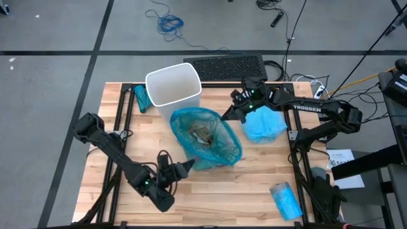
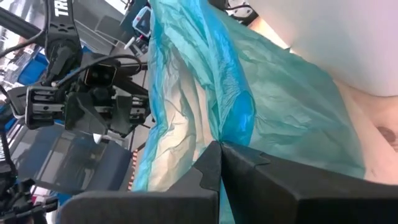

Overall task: Place trash/remove bag and relplace
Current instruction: Close the blue trash bag

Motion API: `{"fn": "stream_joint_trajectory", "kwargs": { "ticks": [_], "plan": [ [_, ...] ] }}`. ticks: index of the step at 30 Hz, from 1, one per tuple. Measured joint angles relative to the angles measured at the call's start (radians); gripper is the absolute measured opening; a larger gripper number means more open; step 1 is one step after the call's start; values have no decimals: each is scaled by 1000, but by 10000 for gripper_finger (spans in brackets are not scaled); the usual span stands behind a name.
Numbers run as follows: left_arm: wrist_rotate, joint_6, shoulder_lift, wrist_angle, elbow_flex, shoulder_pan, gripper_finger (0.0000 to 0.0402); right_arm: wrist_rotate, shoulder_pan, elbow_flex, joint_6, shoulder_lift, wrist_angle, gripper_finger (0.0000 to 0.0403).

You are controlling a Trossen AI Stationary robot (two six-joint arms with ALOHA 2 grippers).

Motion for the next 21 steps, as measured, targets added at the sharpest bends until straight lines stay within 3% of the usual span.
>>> {"fn": "stream_joint_trajectory", "kwargs": {
  "ticks": [8, 21],
  "plan": [
    [27, -116, 42, -68, 0, 9, 139, -50, -31, 0, -7, -2, 3, 0],
    [28, -131, 52, -89, 0, 61, 139, -58, -36, 0, -7, -4, 4, 0]
  ]
}}
